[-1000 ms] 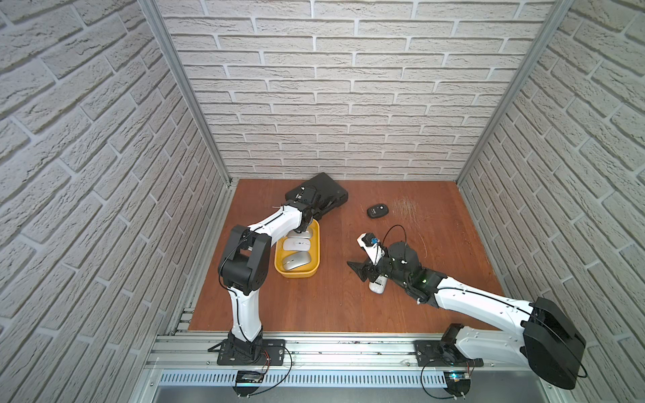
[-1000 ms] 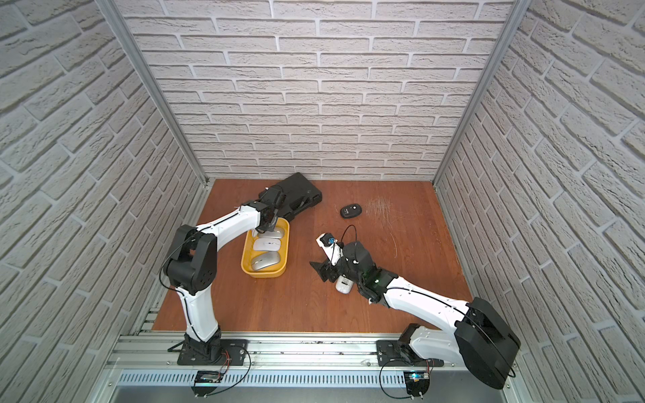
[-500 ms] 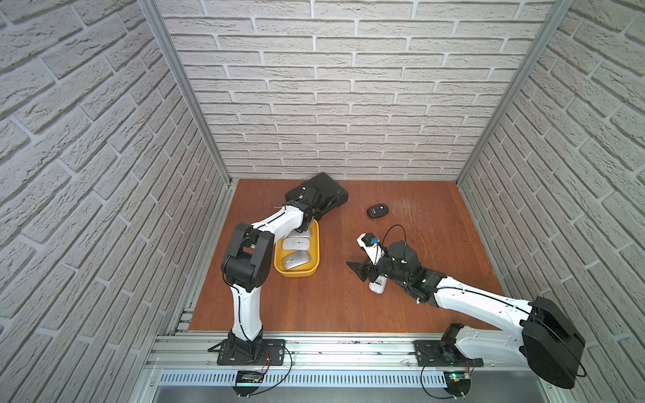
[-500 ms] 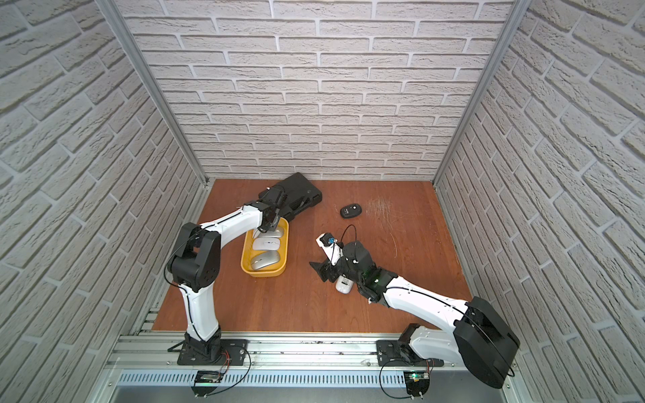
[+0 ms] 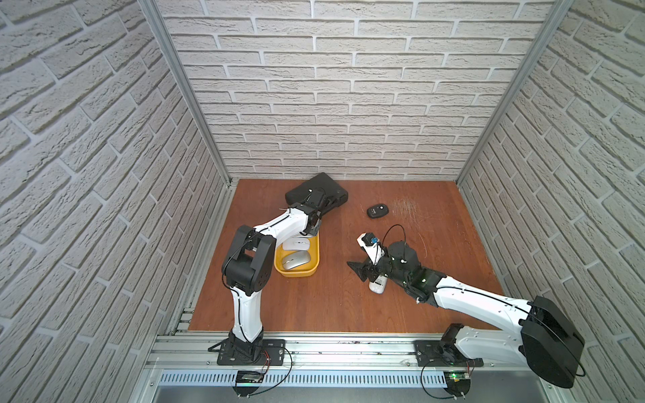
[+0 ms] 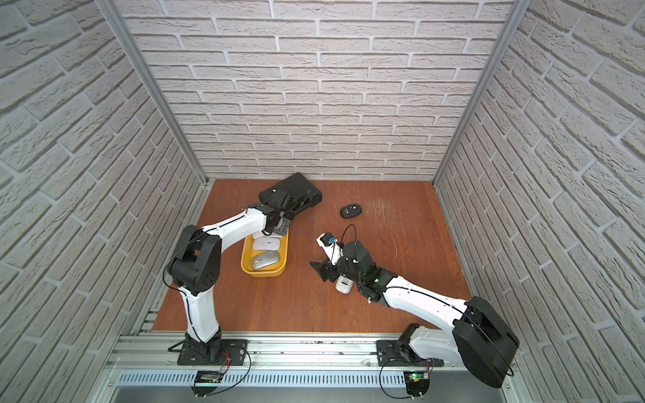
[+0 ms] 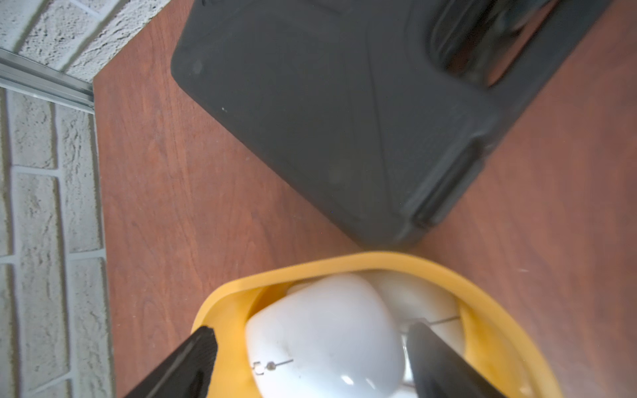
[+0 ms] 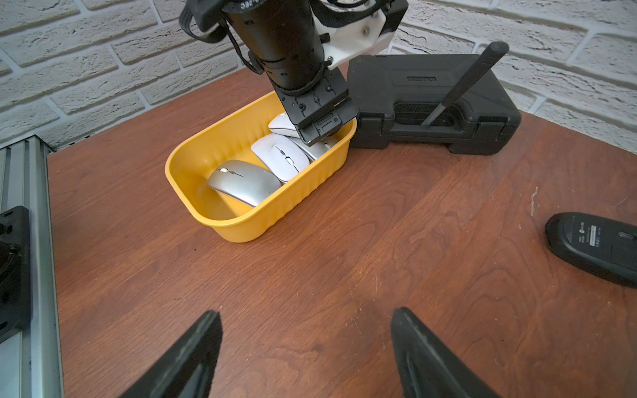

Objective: Put the mouse in the storage box
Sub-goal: Place the mouse in the storage box, then pick up the mouse from the center of the board.

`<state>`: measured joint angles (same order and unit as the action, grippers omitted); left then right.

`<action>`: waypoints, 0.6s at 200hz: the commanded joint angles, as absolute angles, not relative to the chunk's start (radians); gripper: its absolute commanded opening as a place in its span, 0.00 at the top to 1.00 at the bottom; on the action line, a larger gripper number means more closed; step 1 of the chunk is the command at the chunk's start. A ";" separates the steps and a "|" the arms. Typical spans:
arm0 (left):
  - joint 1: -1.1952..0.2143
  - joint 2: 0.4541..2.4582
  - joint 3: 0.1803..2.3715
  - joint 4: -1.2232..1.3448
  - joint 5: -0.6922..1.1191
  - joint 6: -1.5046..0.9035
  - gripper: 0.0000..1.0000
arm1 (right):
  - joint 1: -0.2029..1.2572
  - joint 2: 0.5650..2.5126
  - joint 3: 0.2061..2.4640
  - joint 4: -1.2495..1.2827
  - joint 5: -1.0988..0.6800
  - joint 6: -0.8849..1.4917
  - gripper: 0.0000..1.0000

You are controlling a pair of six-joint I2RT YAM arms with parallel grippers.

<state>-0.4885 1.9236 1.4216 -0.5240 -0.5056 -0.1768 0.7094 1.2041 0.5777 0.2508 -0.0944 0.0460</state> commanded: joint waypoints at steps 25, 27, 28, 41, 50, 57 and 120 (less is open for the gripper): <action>-0.501 1.763 1.373 -0.540 -0.373 -0.258 0.06 | 0.696 1.188 0.571 0.290 -0.049 0.098 0.19; -0.501 1.757 1.370 -0.542 -0.373 -0.263 0.06 | 0.695 1.186 0.571 0.289 -0.045 0.103 0.19; -0.501 1.752 1.368 -0.543 -0.373 -0.265 0.06 | 0.695 1.186 0.572 0.289 -0.043 0.104 0.19; -0.496 1.688 1.345 -0.553 -0.312 -0.297 0.06 | 0.685 1.183 0.583 0.261 -0.008 0.138 0.19; -0.491 1.639 1.326 -0.560 -0.282 -0.316 0.06 | 0.678 1.185 0.598 0.229 0.026 0.167 0.18; -0.490 1.598 1.311 -0.567 -0.261 -0.331 0.05 | 0.670 1.187 0.614 0.194 0.063 0.195 0.18; -0.473 1.245 1.123 -0.623 -0.041 -0.435 0.04 | 0.513 1.290 0.809 -0.190 0.157 0.409 0.18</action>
